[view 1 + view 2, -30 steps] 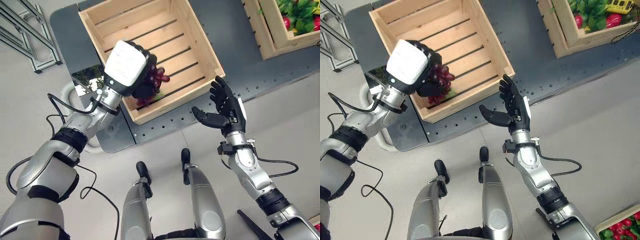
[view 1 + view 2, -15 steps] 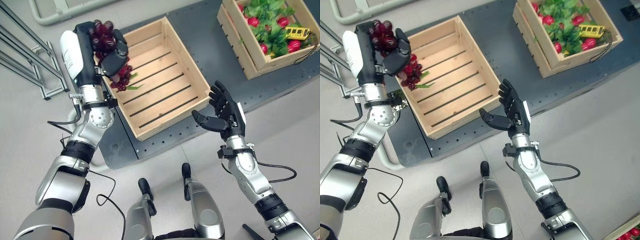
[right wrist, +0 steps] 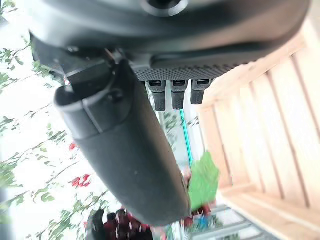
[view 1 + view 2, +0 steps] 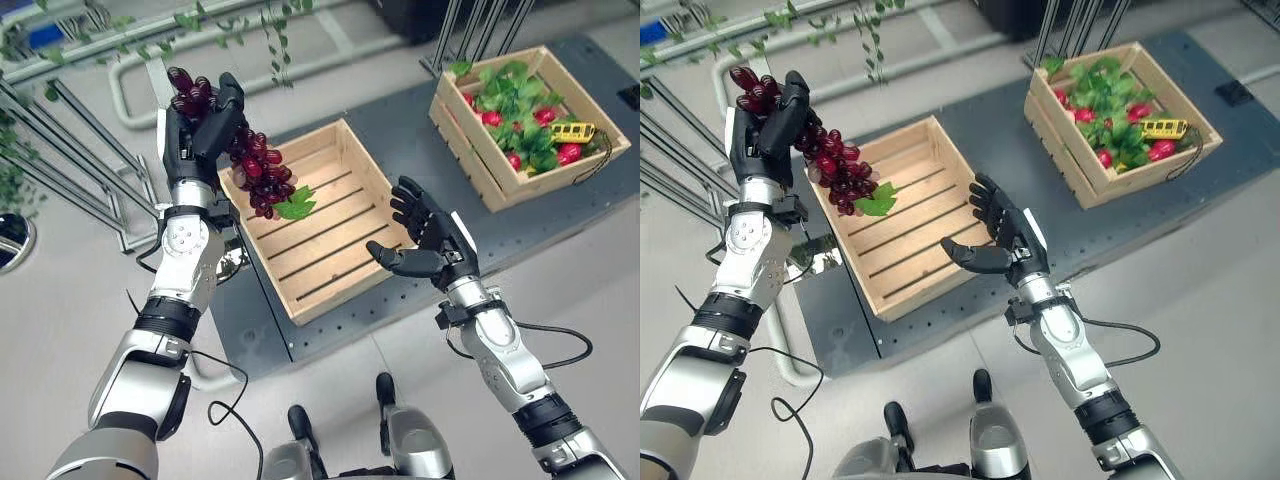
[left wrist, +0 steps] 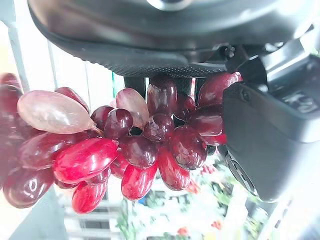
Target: Pick up the fruits from the basket on one side to the basket on the other side
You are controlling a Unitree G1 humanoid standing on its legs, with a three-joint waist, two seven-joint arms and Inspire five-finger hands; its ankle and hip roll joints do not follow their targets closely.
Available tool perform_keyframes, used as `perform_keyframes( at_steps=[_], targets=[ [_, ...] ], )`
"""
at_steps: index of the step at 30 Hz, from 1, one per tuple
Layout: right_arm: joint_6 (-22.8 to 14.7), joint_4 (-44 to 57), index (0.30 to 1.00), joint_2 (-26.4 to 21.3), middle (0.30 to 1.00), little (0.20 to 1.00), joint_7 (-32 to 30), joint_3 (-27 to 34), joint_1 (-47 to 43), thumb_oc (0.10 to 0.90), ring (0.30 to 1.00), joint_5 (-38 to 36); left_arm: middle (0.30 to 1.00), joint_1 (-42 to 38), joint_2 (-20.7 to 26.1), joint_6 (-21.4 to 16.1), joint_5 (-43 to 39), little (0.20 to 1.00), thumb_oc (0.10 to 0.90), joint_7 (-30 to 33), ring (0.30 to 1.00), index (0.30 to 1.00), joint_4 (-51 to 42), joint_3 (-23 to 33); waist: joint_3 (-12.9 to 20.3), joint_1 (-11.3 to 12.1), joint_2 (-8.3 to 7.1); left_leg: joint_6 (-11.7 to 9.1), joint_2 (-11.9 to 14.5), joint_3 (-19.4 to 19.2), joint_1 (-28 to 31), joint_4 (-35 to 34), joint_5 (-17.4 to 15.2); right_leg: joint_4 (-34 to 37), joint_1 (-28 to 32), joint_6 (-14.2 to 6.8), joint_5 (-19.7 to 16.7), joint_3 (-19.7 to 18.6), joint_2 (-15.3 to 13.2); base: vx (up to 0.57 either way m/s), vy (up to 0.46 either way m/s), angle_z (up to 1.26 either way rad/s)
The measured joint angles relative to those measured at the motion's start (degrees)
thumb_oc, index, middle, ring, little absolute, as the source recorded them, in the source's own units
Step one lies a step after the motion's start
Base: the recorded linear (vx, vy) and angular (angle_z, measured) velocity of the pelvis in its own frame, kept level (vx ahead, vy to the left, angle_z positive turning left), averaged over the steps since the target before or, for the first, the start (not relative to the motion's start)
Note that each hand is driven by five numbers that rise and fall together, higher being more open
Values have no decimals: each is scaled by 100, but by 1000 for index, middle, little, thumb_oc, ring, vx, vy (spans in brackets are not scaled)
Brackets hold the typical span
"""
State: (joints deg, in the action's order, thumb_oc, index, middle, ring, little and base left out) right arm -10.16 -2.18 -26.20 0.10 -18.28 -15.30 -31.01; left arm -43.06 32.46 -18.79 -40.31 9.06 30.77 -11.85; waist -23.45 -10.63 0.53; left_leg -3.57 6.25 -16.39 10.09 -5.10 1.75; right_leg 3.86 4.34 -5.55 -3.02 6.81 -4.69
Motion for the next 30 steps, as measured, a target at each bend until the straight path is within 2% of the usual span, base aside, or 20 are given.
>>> perform_keyframes(
  at_steps=[8, 11, 13, 19, 25, 30],
  targets=[
    [459, 34, 900, -8, 900, 900, 173, -37, -579, 800, 900, -145, 300, -76, 75, 424, -508, 300, 400, -655, 300, 300, -75, -28, 140, 30, 205, 2, 5, 35, 72, -1, 3, 117, 143, -11, -82, 36, -11, 6, -8, 1],
    [738, 27, 900, -5, 900, 900, 174, -65, -926, 800, 900, -378, 300, -287, 151, 716, -552, 300, 400, -870, 300, 300, -74, -242, 146, 97, 215, 18, -4, 92, 73, -1, 44, 118, 169, -8, -107, 84, -27, -3, -23, 7],
    [809, 14, 900, 14, 900, 900, 174, -98, -1111, 800, 900, -441, 300, -434, 176, 824, -543, 300, 400, -1018, 300, 300, -97, -466, 149, 115, 219, 17, -6, 210, 70, -1, 68, 119, 224, -4, -104, 174, -35, -9, -35, 22],
    [1036, -69, 900, 142, 900, 900, 145, -303, -1775, 800, 900, -794, 300, -910, 249, 1210, -438, 300, 400, -1280, 300, 300, -149, -986, 151, 247, 223, 21, -5, 240, 68, -1, 92, 118, 247, -2, -106, 223, -40, 5, -23, 6],
    [1238, -504, 900, 339, 900, 900, 79, -496, -2169, 800, 900, -867, 300, -1163, 264, 1476, -341, 300, 400, -1436, 300, 300, -275, -1266, 151, 300, 223, 21, -5, 355, 63, 0, 94, 118, 290, 5, -101, 314, -46, 14, -19, 7],
    [1510, -767, 900, 386, 900, 900, 81, -688, -2183, 800, 900, -1232, 300, -1164, 264, 1519, -313, 300, 400, -1591, 300, 300, -455, -1386, 151, 398, 223, 18, -4, 379, 64, 0, 99, 118, 307, 8, -99, 335, -46, 8, -13, 1]
  ],
)
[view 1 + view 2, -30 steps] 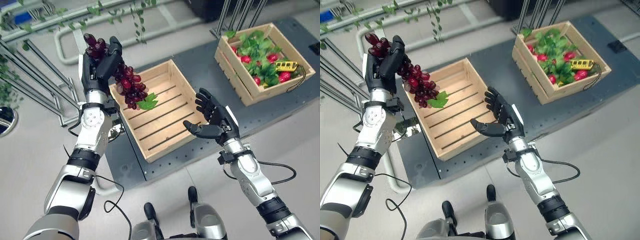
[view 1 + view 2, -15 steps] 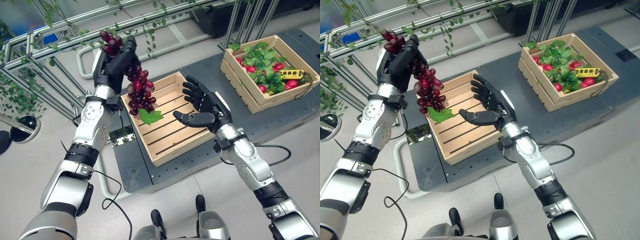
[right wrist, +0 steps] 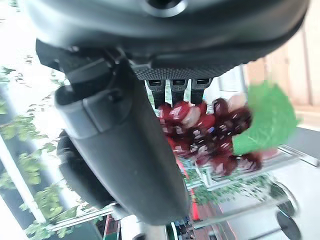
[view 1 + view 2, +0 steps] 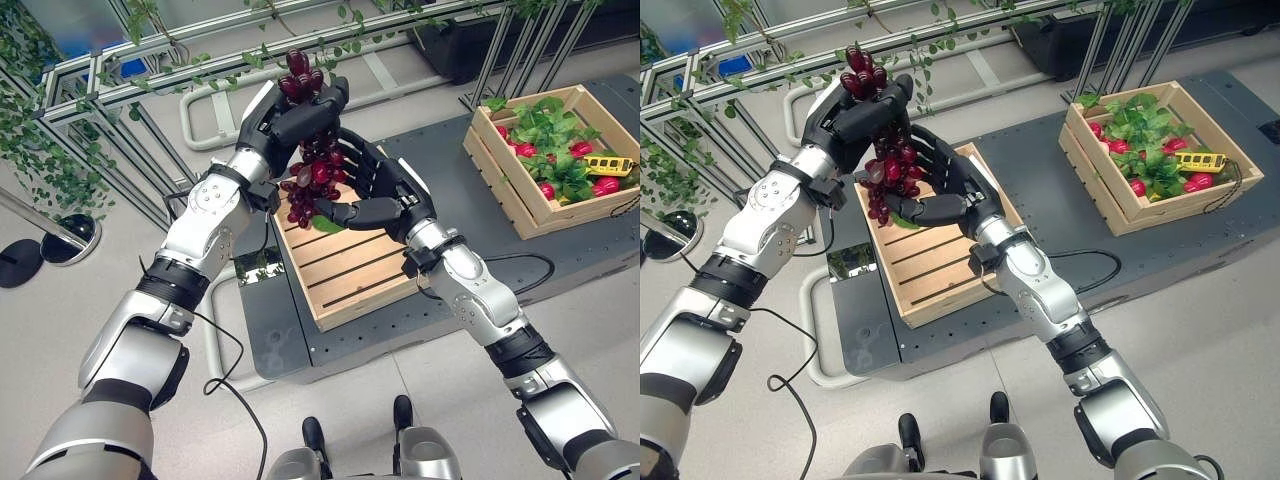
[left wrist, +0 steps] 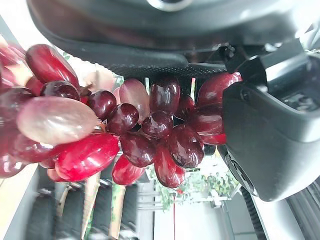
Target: Pick up the fruits from the basket on one side to the basket on the other side
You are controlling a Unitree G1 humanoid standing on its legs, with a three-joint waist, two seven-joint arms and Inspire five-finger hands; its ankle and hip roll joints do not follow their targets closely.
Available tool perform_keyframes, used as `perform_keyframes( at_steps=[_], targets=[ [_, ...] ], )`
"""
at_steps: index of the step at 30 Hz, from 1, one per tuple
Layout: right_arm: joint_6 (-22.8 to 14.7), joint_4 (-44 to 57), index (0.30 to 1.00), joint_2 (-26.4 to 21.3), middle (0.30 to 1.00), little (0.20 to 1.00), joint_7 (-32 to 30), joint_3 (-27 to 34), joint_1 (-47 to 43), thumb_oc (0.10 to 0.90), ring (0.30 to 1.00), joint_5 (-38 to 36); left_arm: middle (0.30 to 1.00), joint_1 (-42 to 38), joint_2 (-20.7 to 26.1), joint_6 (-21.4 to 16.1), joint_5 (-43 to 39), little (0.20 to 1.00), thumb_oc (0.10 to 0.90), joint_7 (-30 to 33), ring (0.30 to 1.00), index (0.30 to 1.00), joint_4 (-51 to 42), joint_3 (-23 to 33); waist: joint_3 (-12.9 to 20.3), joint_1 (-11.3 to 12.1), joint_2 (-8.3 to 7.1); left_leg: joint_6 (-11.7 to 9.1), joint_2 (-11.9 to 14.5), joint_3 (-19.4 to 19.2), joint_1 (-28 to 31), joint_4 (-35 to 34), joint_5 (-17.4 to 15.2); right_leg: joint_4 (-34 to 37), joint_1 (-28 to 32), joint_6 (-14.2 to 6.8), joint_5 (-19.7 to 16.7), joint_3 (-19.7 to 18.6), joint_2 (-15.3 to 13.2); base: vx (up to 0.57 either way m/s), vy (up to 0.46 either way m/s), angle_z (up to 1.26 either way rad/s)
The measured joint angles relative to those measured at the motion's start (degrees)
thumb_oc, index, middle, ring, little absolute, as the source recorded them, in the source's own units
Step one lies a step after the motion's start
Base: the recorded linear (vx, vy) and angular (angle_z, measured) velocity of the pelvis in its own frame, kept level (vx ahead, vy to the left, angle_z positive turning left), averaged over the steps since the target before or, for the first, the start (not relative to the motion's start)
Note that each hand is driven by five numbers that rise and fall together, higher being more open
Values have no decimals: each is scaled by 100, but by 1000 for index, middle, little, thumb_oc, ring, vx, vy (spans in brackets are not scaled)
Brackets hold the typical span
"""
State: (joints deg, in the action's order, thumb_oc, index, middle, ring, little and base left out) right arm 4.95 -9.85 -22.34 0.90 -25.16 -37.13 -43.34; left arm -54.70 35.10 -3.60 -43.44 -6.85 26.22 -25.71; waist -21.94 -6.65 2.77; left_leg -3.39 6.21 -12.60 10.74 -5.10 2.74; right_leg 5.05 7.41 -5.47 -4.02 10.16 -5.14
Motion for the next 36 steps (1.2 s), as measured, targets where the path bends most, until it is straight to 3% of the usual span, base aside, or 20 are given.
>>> perform_keyframes(
  at_steps=[5, 15, 27, 28, 29, 30, 36],
  targets=[
    [129, -448, 900, 89, 900, 900, -3, -302, -166, 800, 900, -43, 300, -164, 4, 88, 1, 300, 400, -37, 300, 300, -125, -334, 1, 139, -2, -4, 3, 50, -5, 0, 17, 0, 16, 5, 3, 33, 1, 6, -20, 4],
    [130, -951, 900, 289, 900, 900, -359, -332, -849, 800, 900, -258, 300, -360, -35, 90, -12, 300, 400, -43, 300, 300, -247, -348, 3, 278, -5, 0, 0, 154, -40, 0, 45, 0, 44, 9, 6, 142, -7, 2, -8, 5],
    [-206, -1021, 900, 506, 900, 900, -810, -463, -1088, 800, 900, -477, 300, -485, -77, 90, -12, 300, 400, -255, 300, 300, -424, -390, 4, 344, -7, -3, -1, 255, -31, 0, 69, 0, 106, 22, 14, 211, -8, 1, -5, 3],
    [-269, -1021, 846, 507, 846, 846, -826, -465, -1087, 764, 846, -490, 300, -485, -77, 90, -13, 300, 400, -256, 300, 300, -425, -390, 3, 358, -7, -5, 1, 259, -32, 0, 73, 0, 107, 23, 15, 218, -7, 0, 0, 0],
    [-300, -1021, 432, 506, 432, 432, -828, -465, -1088, 488, 432, -491, 300, -485, -78, 90, -13, 300, 400, -256, 300, 300, -425, -390, 4, 366, -7, -6, 2, 262, -33, 0, 74, 0, 107, 24, 16, 226, -6, 0, 0, 0],
    [-343, -1021, 300, 503, 300, 300, -828, -465, -1087, 400, 300, -498, 300, -485, -76, 90, -15, 300, 400, -258, 300, 300, -424, -389, 3, 378, -7, -7, 4, 266, -33, 0, 76, 0, 109, 26, 17, 254, -5, 0, 0, 0],
    [-373, -1041, 300, 501, 300, 300, -826, -495, -1086, 400, 300, -675, 300, -516, -77, 86, -18, 300, 400, -260, 300, 300, -424, -388, 4, 438, -7, -9, 9, 273, -34, 0, 79, 0, 111, 32, 21, 262, 1, 0, 0, 0]
  ],
)
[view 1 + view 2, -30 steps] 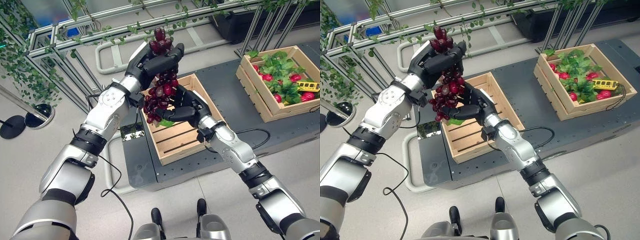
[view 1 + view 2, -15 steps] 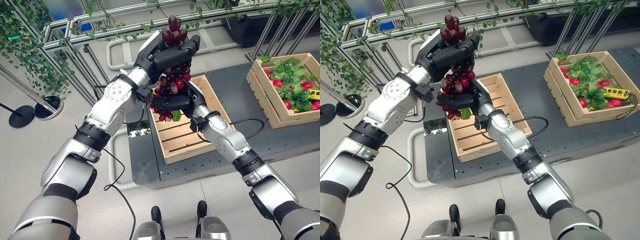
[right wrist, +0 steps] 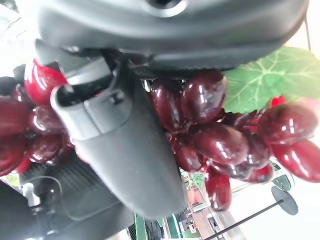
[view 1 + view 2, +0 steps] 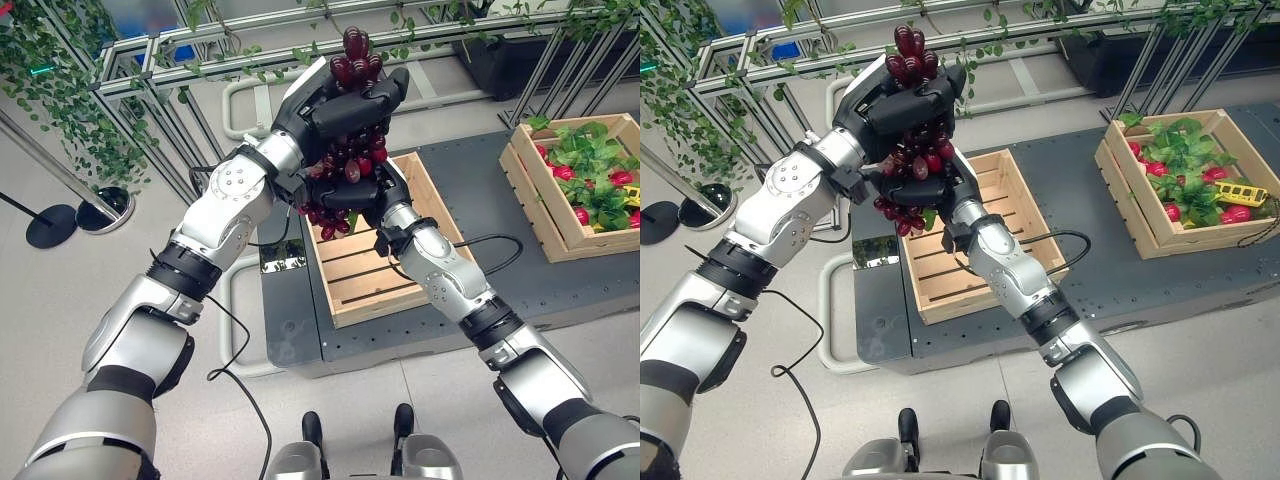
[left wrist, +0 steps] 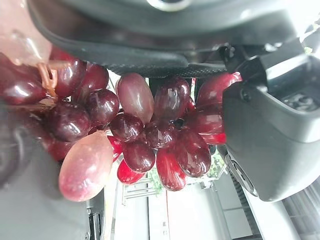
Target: Pick up the fruits from the basket on one side to the basket on the other side
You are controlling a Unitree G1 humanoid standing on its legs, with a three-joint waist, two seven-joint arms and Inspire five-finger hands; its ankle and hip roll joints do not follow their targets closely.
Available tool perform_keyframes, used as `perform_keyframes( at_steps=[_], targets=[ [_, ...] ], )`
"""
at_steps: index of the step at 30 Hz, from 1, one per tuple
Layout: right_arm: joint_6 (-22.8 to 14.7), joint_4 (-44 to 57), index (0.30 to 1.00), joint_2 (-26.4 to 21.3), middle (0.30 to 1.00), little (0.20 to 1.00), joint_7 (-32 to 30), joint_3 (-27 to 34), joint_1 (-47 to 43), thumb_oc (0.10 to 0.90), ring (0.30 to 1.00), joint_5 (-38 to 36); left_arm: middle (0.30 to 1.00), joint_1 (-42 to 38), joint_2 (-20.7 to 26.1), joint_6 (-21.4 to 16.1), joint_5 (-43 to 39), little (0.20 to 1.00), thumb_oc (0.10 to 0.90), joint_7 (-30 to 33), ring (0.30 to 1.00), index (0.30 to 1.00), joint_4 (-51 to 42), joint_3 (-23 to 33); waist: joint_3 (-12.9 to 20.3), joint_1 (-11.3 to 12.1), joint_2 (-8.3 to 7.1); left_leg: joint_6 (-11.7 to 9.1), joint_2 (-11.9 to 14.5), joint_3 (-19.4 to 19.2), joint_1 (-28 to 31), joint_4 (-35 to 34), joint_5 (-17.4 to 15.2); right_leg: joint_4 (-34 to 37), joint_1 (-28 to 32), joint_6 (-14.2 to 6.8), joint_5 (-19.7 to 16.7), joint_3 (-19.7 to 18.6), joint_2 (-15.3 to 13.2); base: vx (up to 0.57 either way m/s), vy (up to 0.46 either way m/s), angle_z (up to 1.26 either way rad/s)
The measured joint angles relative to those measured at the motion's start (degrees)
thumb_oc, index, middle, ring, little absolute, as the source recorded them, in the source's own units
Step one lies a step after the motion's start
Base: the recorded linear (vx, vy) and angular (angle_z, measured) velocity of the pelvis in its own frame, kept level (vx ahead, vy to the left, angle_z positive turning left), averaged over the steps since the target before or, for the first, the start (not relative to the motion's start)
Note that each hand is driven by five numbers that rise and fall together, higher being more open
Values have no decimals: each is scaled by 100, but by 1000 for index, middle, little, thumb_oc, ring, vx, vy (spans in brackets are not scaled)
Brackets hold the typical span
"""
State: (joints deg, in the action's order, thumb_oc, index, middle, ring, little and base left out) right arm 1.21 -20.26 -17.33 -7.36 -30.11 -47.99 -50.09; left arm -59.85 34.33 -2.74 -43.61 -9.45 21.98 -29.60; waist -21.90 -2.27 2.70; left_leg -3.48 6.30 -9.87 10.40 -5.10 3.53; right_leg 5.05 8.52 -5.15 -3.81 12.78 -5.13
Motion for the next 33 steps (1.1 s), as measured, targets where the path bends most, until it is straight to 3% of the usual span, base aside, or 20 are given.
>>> perform_keyframes(
  at_steps=[6, 7, 8, 9, 14, 22, 30, 33],
  targets=[
    [-69, -5, 300, -1, 300, 300, 0, -9, -1, 400, 300, -3, 300, -113, 0, -1, -3, 300, 400, 135, 300, 300, 1, 0, 2, 9, -4, 0, 0, 8, -6, 0, 0, 0, 0, 2, 1, 9, 1, 0, 0, 0],
    [-110, -5, 300, -8, 300, 300, 0, -9, 0, 400, 300, -2, 509, -113, -2, -2, -15, 509, 540, 259, 509, 509, 5, 0, 3, 7, -5, 0, 1, 8, -6, 0, 0, 0, -1, 2, 1, 8, 1, 0, 0, 0],
    [-117, -5, 300, -6, 300, 300, 0, -9, -1, 400, 300, -3, 589, -113, -1, -12, -36, 589, 593, 320, 589, 589, 5, 0, 4, 5, -7, 0, 2, 7, -6, 0, 0, 0, -1, 2, 1, 7, 3, 0, 0, 0],
    [-136, -5, 300, -3, 300, 300, 0, -8, -1, 400, 300, -3, 900, -113, -1, -14, -149, 900, 800, 392, 900, 900, 7, 0, 7, 5, -13, 0, 3, 5, -5, 0, 0, 0, -1, 2, 2, 5, 4, 0, 0, 0],
    [-172, -4, 300, -1, 300, 300, -1, 9, 22, 400, 300, 0, 900, -112, -1, -14, -231, 900, 800, 393, 900, 900, 14, 17, 36, -2, -68, 0, 6, -6, -6, 0, 0, 0, -11, 4, 4, -11, 9, 0, 0, 0],
    [-172, -4, 300, -26, 300, 300, -2, 9, 98, 400, 300, -3, 900, -113, 110, -67, -384, 900, 800, -195, 900, 900, -303, 88, 48, 1, -89, 1, 4, -65, -15, 0, -2, 0, -56, 2, 3, -111, 10, 5, 0, -3],
    [-172, -4, 300, -267, 300, 300, -1, 9, 156, 400, 300, -44, 900, -119, 541, -92, -394, 900, 800, -1373, 900, 900, -790, 55, 49, -44, -90, 3, 12, -130, -19, 0, -6, 0, -95, -1, 0, -156, 19, 3, 0, -3],
    [-172, -4, 300, -361, 300, 300, -1, 10, 174, 400, 300, -55, 900, -216, 671, -101, -455, 900, 800, -1516, 900, 900, -819, -75, 49, -55, -90, 2, 12, -131, -19, 0, -6, 0, -93, -1, 0, -156, 18, 0, 0, 0]
  ],
)
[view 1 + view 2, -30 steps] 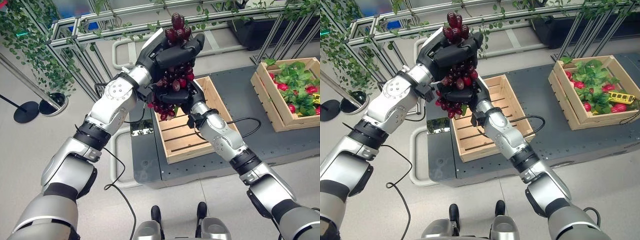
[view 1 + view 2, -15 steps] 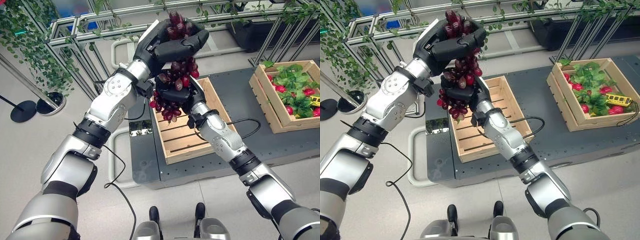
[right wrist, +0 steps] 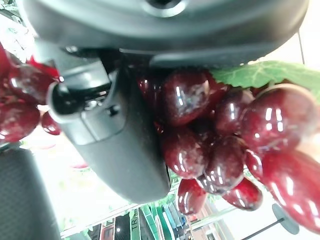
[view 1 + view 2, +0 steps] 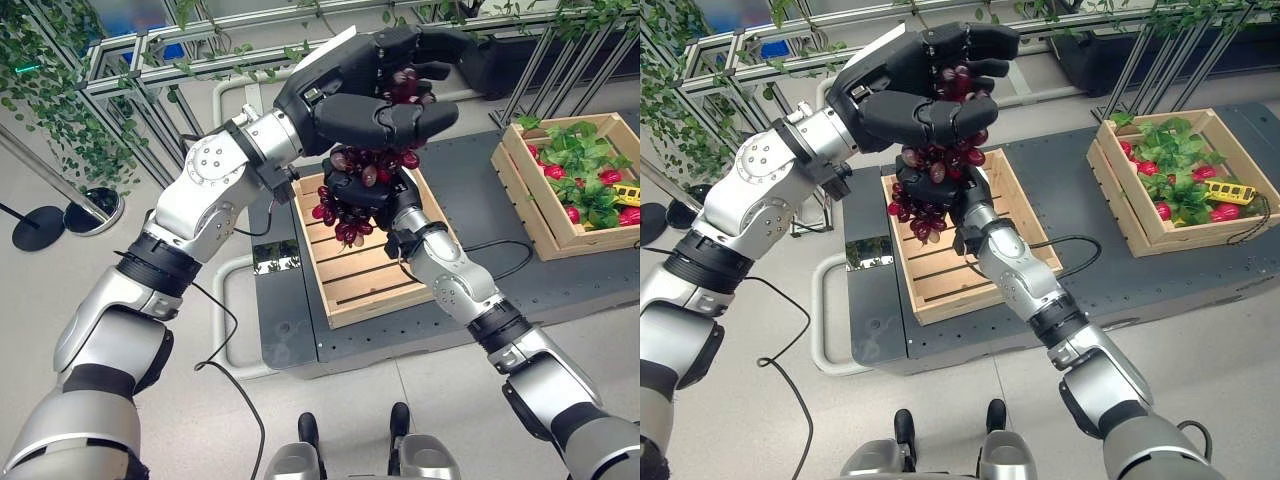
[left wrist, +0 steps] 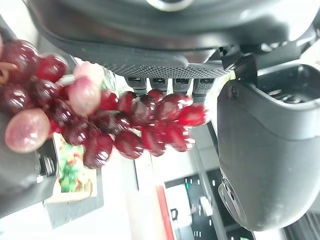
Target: Pick up the fruits from the basket on one side to the basket on the other side
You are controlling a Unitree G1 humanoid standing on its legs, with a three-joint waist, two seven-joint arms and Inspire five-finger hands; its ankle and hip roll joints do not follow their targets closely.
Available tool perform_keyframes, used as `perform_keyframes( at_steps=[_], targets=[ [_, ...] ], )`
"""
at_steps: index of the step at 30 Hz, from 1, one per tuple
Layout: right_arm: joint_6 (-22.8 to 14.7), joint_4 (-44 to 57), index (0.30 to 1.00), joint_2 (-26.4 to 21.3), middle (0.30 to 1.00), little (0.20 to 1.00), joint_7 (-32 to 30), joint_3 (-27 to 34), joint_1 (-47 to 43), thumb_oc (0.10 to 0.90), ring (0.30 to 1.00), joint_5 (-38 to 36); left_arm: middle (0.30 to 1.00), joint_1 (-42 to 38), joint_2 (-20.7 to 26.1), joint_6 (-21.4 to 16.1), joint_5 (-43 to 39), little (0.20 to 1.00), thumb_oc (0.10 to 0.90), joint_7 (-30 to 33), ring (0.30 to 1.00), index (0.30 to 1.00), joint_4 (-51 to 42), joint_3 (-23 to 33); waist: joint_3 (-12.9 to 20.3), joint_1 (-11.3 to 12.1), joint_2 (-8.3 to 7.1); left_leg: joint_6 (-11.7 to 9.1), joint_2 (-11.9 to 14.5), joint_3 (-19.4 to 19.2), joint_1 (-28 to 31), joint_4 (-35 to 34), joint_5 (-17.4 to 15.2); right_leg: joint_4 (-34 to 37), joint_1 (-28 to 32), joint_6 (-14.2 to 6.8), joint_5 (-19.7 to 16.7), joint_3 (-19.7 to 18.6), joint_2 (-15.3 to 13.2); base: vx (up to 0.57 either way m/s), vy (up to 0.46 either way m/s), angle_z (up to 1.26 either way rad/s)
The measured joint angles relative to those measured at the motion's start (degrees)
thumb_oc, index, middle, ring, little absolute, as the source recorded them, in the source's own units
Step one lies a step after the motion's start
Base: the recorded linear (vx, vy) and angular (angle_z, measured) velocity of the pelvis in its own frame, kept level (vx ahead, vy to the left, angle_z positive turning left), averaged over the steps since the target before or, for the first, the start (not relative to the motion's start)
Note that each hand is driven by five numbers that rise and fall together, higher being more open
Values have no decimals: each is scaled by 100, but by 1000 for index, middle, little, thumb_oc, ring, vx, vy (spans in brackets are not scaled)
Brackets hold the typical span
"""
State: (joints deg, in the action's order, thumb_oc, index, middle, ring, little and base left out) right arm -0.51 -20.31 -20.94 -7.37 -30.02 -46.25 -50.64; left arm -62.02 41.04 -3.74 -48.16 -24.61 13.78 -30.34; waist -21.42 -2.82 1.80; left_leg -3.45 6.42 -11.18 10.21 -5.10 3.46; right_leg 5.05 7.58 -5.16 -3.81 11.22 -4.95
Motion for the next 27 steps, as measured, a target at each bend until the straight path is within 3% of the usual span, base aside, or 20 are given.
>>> perform_keyframes(
  at_steps=[5, 8, 18, 21, 25, 27],
  targets=[
    [-1, -1, 300, -15, 300, 300, 2, 2, 3, 400, 300, -183, 900, -114, 84, -82, -387, 900, 800, 83, 900, 900, 174, -30, 1, -86, 2, 0, 1, -2, 2, 0, 0, 0, 5, -1, -1, 2, 0, 0, 0, 0],
    [-69, -1, 300, -26, 300, 300, 4, 31, 109, 400, 300, -180, 900, -115, 78, -360, -447, 900, 800, 326, 900, 900, 212, 12, 1, -101, 3, 0, 1, -7, 2, 0, 0, 0, 2, -1, -1, -1, 3, 0, 0, 0],
    [-115, -1, 300, -31, 300, 300, 4, 58, 647, 400, 300, -156, 900, -91, -21, -781, -448, 900, 800, 1111, 900, 900, 205, 690, 2, -106, 3, -1, 4, -14, 3, 0, 0, 0, -4, -1, -1, -13, 5, 0, 0, 0],
    [-115, 0, 300, -16, 300, 300, 5, 179, 759, 400, 300, -123, 900, 2, -303, -933, -447, 900, 800, 1422, 900, 900, 227, 1036, 2, -103, 4, -1, 5, -16, 6, 0, 0, 0, -5, -1, -1, -19, 9, 0, 0, 0],
    [-116, 58, 300, -4, 300, 300, 5, 340, 951, 400, 300, 297, 900, 541, -517, -1086, -436, 900, 800, 1540, 900, 900, 226, 1483, 43, -126, 6, 2, 6, -34, 9, 0, -5, 0, -16, 0, 0, -51, 16, 2, -8, -3],
    [-125, 329, 300, 14, 300, 300, 6, 616, 1367, 400, 300, 646, 900, 1176, -733, -1095, -364, 900, 800, 1536, 900, 900, 159, 1704, 151, -122, 11, -7, 12, -74, 8, -1, -32, 1, -46, 4, 2, -118, 39, 7, -23, -11]
  ],
)
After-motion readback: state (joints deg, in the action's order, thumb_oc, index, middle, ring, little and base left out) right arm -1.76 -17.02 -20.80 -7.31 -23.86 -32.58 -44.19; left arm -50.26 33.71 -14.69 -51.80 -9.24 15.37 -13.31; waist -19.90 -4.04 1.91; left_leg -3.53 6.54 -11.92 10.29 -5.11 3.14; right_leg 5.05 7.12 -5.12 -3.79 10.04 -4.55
